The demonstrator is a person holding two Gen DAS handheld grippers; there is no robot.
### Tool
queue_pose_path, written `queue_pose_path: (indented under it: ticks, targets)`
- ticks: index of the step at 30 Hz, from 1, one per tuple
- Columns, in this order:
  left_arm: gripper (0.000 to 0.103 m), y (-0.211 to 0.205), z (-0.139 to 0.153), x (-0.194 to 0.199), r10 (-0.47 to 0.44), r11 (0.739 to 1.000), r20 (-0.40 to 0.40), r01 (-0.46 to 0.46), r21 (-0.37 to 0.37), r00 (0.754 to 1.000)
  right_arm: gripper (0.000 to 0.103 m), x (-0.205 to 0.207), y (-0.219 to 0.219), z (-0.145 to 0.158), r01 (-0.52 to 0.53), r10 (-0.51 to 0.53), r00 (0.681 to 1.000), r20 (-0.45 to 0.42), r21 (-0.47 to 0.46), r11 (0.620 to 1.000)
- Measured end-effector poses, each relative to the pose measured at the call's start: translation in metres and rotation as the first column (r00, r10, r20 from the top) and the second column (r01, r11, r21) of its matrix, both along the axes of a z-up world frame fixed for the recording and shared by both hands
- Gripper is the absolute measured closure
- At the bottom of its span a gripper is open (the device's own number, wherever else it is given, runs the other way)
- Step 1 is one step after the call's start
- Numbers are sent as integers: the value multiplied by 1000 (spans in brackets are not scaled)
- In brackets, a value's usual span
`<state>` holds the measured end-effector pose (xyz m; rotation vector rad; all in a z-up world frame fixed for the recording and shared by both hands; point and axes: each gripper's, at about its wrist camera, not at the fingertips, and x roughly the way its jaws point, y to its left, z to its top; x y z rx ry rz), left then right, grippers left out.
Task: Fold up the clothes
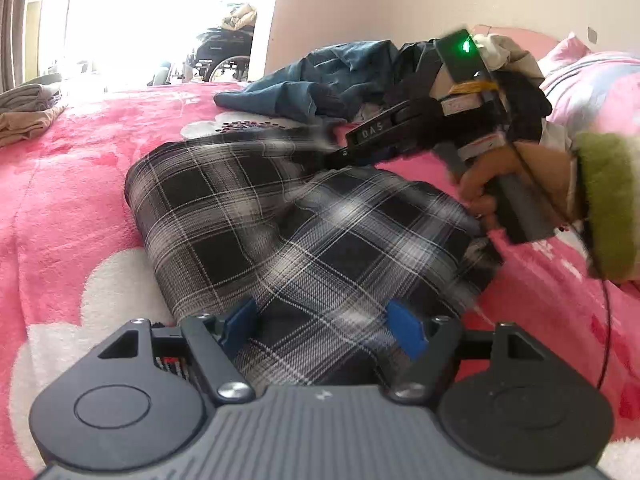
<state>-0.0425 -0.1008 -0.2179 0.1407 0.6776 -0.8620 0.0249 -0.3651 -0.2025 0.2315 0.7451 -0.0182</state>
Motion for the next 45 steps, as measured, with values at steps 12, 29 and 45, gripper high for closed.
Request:
queue_pose_path:
  ticks: [12, 29, 45]
  targets:
    - [27, 1, -1, -3, -8, 1000, 19, 8, -11, 1000, 70, 30, 2, 3, 69, -69, 998, -13, 20, 997]
    - [27, -4, -4, -3, -36, 999, 43, 35, 14, 998, 71, 73, 139, 3, -486, 483, 874, -55, -70, 871]
    - [26, -2, -8, -4, -58, 998, 46, 58, 2, 997, 77, 96, 85, 12, -162, 164, 985, -46, 41, 986]
